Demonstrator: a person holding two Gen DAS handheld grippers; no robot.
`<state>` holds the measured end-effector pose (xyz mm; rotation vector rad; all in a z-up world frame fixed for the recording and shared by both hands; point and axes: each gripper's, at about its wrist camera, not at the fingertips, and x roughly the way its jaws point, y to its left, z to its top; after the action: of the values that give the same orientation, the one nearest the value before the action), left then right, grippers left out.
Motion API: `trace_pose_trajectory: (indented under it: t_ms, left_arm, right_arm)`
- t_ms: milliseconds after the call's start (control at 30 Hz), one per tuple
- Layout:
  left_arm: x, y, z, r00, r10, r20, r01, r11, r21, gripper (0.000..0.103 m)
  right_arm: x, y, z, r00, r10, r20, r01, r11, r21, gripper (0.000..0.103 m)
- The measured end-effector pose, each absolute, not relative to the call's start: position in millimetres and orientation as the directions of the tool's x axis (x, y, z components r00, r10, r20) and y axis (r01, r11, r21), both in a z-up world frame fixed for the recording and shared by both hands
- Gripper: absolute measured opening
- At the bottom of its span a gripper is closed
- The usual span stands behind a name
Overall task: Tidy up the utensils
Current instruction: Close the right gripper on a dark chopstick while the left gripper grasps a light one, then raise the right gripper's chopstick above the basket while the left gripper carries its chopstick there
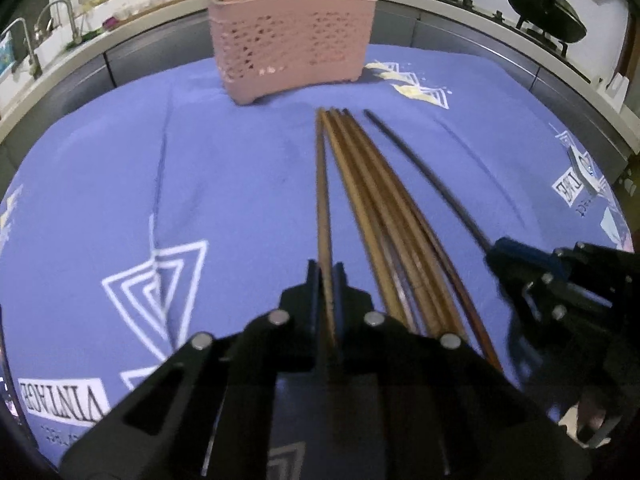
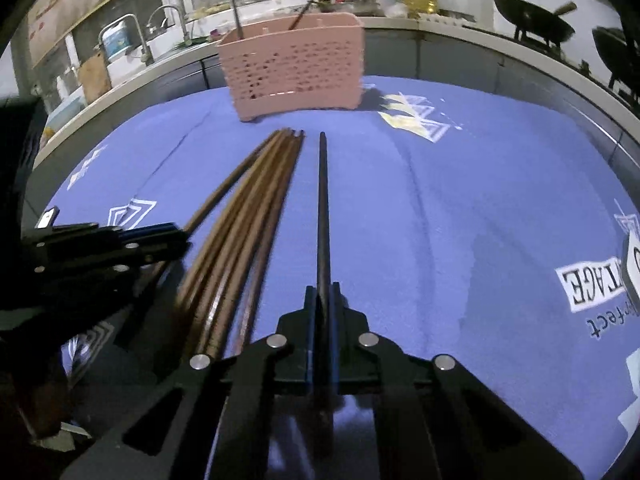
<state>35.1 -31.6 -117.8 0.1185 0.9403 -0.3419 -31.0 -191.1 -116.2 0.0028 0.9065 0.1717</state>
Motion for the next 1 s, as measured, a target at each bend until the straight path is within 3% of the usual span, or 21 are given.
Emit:
trace_pose_trajectory:
  t_ms: [267, 333, 767, 833, 1000]
  left_arm:
    - [29, -8, -116, 0.510, -0.242, -0.826, 0.339, 0.938, -0.065, 0.009]
    - [39, -12, -115, 0.515, -0.221, -0.828, 0.337, 0.940, -0.041, 0.014]
    - [118, -51, -113, 0.543, -0.198, -0.816, 0.358, 0.934, 0.011, 0.015]
    - [125, -53, -112, 0.533, -0.217, -0.818, 0.374, 0.928, -0.003, 0.005]
    - [120, -39, -91, 0.544, -0.289, -0.788, 0.378, 0.923, -0.078, 0.005]
  right_arm:
    - [-35, -204, -115, 0.552, 0.198, -0.810, -0.165, 0.978, 0.127, 0.007]
    - [-22, -203, -114, 0.544, 0.199, -0.815, -0.167, 0.978, 0.127, 0.007]
    - [83, -181, -110, 0.518, 0.215, -0.828, -0.221, 0.969, 0.113, 0.008]
    - [93, -179, -109, 0.505, 0.218, -0.835, -0.227, 0.967, 0.116, 0.006]
    - [91, -187, -90, 0.507, 0.289, -0.812, -0.226, 0.954, 0.198, 0.005]
